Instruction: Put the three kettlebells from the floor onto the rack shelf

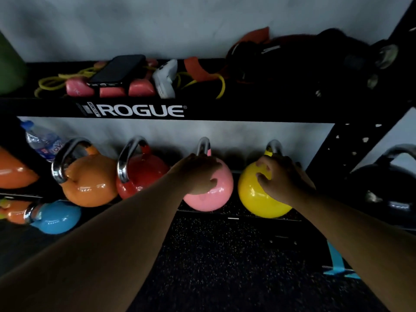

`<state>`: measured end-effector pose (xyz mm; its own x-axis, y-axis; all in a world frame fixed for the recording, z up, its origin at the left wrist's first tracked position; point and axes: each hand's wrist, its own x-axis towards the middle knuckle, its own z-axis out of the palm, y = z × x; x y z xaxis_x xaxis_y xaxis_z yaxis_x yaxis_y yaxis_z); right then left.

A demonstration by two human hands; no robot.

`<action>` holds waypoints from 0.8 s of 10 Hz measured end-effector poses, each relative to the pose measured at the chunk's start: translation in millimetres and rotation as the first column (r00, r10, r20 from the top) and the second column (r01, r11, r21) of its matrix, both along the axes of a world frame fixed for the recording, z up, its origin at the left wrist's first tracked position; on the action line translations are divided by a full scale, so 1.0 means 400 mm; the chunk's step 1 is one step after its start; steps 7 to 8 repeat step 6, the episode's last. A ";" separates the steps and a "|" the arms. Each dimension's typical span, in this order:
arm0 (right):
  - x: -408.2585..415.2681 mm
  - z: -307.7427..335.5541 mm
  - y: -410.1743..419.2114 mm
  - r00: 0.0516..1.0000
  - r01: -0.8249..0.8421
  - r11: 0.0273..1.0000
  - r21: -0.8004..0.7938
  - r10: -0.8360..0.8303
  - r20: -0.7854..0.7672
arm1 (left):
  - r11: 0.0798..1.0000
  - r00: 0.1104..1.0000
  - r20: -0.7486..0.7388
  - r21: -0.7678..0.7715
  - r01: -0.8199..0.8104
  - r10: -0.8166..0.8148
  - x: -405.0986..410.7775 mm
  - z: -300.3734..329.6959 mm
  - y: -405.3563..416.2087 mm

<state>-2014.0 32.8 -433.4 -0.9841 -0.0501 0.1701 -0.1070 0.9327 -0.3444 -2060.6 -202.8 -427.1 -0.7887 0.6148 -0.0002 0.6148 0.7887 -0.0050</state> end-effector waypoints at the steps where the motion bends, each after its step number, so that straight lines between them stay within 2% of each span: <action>1: 0.051 0.010 0.059 0.999 0.019 1.000 0.001 -0.019 0.044 | 0.999 1.000 -0.018 -0.043 -0.027 0.026 0.034 -0.016 0.033; 3: 0.193 0.027 0.109 0.999 0.051 0.998 0.024 -0.052 0.015 | 1.000 0.999 -0.033 -0.005 -0.018 0.017 0.125 -0.037 0.077; 4: 0.246 0.062 0.101 0.999 0.041 0.999 0.029 -0.042 0.034 | 1.000 1.000 0.012 0.027 0.006 -0.006 0.172 -0.001 0.077; 6: 0.368 0.307 0.086 0.994 0.091 0.995 0.033 -0.088 -0.065 | 0.991 0.996 -0.072 0.119 0.057 -0.048 0.284 0.259 0.050; 8: 0.368 0.307 0.086 0.994 0.091 0.995 0.033 -0.088 -0.065 | 0.991 0.996 -0.072 0.119 0.057 -0.048 0.284 0.259 0.050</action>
